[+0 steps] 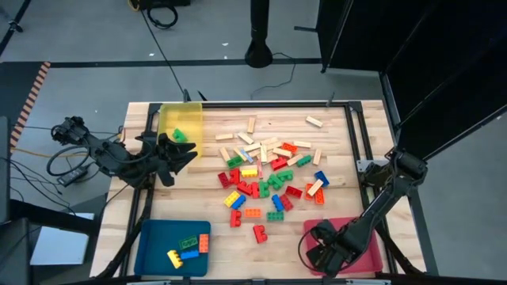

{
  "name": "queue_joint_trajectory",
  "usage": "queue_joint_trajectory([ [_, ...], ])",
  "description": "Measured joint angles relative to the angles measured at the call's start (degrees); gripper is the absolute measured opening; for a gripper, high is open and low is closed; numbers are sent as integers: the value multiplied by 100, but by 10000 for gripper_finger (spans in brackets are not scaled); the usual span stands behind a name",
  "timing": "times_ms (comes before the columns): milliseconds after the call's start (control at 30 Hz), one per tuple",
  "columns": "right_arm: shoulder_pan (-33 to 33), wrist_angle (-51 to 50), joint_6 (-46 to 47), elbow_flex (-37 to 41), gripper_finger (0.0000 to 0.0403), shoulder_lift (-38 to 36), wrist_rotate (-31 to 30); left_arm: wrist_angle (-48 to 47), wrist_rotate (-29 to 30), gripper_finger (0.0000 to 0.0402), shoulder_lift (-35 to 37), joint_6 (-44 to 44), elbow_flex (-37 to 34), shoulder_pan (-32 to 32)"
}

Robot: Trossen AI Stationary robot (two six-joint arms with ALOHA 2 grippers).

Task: Sort blocks by size
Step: Put the wooden block into the red bin

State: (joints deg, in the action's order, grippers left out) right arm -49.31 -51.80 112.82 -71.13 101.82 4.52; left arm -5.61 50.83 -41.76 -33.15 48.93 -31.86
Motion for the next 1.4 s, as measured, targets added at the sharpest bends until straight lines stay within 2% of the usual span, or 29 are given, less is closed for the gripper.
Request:
queue_joint_trajectory([
  [100, 162, -337, -404, -388, 280, -403, -327, -2, 0, 209, 2, 94, 0, 0],
  [167, 356, -913, -916, -735, 278, -760, -602, -2, 2, 209, 1, 161, 0, 0],
  [267, 796, -2418, -1560, -1254, 267, -1317, -891, -1, 15, 209, 2, 162, 0, 0],
  [367, 1490, -3839, -1758, -1645, 255, -1820, -1096, 2, 17, 209, 0, 148, 0, 0],
  [433, 2047, -3693, -1962, -1571, 249, -2243, -1114, 13, 17, 209, 2, 144, 0, 0],
  [500, 2571, -3697, -1721, -1370, 243, -2551, -1138, 30, 20, 209, 2, 144, 0, 0],
  [600, 3080, -3819, -1464, -1061, 235, -2639, -1368, 61, 33, 209, 0, 144, 2, -1],
  [700, 3375, -3675, -1299, -652, 230, -2547, -1107, 136, 31, 209, 0, 142, 2, 0],
  [867, 3504, -3239, -979, -12, 229, -2127, -759, 192, 33, 209, 4, 137, 2, 0],
  [1067, 3520, -2442, -288, 461, 240, -1747, -756, 223, 31, 209, 2, 135, 2, 0],
  [1233, 3519, -1891, 430, 704, 255, -1482, -723, 230, 31, 209, 0, 114, 2, 1],
  [1400, 3507, -1883, 872, 716, 257, -1182, -750, 240, 26, 209, 9, -41, 2, 0],
])
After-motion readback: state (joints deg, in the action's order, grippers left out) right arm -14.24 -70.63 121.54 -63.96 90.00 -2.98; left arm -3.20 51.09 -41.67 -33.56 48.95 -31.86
